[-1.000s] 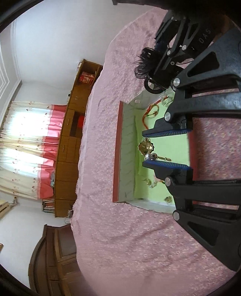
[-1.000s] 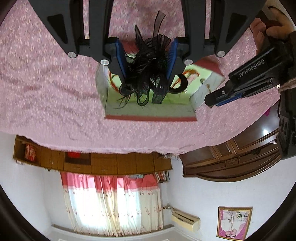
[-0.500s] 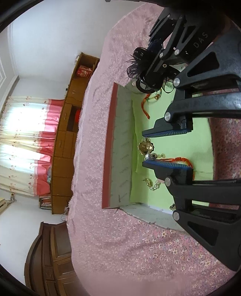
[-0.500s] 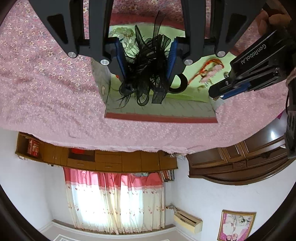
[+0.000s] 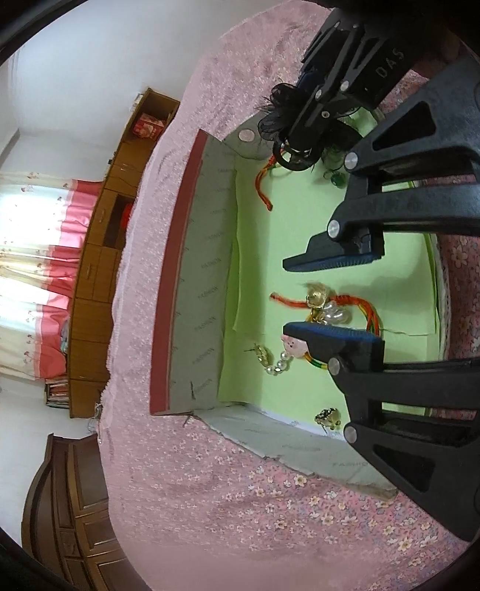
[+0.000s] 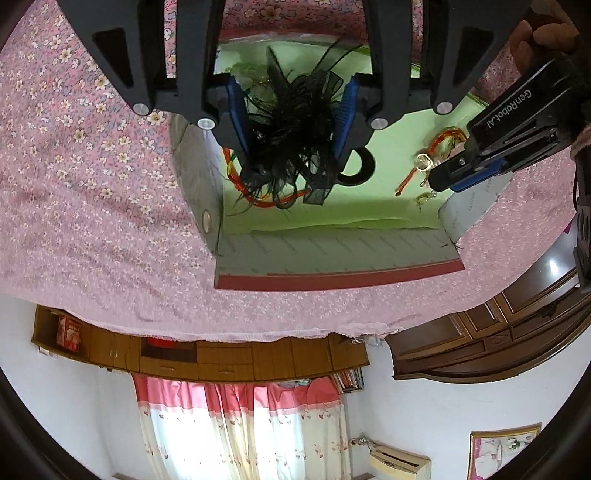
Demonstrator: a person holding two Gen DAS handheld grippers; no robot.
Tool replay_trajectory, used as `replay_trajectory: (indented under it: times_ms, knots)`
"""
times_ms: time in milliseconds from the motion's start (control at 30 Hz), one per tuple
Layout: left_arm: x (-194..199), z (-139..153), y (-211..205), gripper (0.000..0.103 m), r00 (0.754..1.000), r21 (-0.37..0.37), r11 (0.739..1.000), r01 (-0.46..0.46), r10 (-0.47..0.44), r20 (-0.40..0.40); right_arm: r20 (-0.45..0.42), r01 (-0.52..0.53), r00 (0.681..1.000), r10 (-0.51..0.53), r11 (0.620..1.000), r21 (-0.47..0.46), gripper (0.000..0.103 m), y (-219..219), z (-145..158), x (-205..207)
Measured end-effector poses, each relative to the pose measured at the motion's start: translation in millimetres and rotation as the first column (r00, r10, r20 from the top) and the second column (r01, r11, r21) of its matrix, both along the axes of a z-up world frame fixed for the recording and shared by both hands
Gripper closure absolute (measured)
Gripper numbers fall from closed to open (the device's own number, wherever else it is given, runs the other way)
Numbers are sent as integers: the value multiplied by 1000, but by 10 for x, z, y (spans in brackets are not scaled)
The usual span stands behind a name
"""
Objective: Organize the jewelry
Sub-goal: 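Open the left tool inside the box while the right opens, releasing the hair clip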
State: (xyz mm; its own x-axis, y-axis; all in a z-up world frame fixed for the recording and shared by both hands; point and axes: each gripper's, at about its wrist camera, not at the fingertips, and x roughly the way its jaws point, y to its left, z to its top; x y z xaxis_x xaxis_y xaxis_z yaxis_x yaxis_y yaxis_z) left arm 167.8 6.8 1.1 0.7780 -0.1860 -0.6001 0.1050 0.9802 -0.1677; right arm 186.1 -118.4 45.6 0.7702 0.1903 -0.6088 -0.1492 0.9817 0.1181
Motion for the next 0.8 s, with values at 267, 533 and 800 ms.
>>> replay_trajectory:
  times_ms: [267,533,800]
  knots:
    - [-69,71,36,74,1000,-1,1000,-5,5,-8,-5,1,1000,0,1000,16,48,-18,87,-81]
    - [-239,207,52,73,1000,-15,1000,2,-3,-3,39,-14,999,12,999,40,44,-42,325,-293]
    - [-459,346,97,73,1000,-31,1000,-3,3,3,78,-21,997,17,998,54,42,-38,510,-557]
